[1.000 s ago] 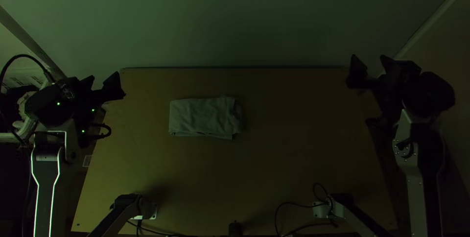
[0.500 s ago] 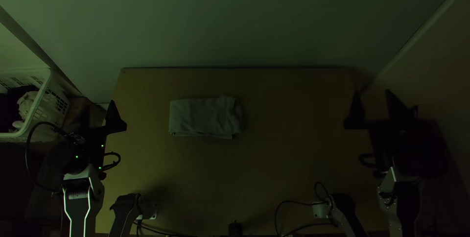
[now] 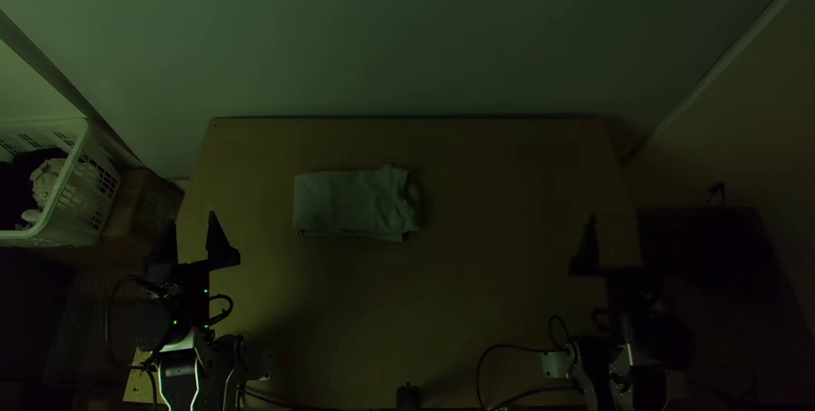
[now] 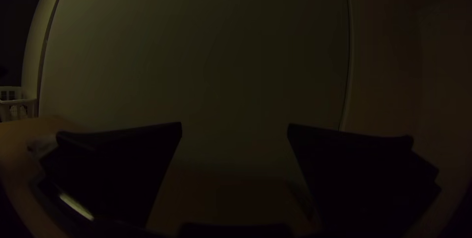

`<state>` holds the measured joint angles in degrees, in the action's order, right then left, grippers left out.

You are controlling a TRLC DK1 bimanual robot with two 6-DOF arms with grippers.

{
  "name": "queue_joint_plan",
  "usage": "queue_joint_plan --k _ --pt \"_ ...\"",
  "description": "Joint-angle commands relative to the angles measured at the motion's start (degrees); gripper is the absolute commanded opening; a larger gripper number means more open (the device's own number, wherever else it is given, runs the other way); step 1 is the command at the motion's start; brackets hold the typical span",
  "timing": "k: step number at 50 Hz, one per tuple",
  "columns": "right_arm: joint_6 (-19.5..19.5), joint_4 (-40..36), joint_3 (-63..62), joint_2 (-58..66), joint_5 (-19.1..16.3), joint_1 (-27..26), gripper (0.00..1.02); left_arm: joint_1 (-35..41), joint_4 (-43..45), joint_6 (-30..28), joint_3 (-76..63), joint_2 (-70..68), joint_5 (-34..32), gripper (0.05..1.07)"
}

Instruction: Fold the t-shirt

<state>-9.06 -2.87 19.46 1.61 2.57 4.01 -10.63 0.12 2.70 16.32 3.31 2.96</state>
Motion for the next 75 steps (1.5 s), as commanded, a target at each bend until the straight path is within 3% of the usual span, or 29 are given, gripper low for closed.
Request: queue_joint_plan --k 1,13,27,38,75 --pt "1.6 -2.0 -2.1 -2.0 0.2 0.0 0.98 -0.4 0.7 -1.1 -3.1 -3.5 -0.2 1.03" --pt "1.8 -1.5 -10.6 -2.0 0.3 -0.9 0.98 -3.2 1.5 -0.8 -10.0 -3.6 0.3 1.03" --pt "2.7 5.6 -19.3 -2.0 0.3 -2.3 0.98 -3.0 4.2 0.5 -16.1 -3.6 0.1 1.03" --pt "3.5 2.4 -19.0 -1.8 0.2 -5.7 0.98 -3.1 0.3 0.6 -16.2 -3.4 -0.3 1.03" --pt "3.6 2.4 -19.0 -1.8 0.1 -5.6 0.98 -3.2 0.3 0.6 -16.2 -3.4 -0.3 1.03"
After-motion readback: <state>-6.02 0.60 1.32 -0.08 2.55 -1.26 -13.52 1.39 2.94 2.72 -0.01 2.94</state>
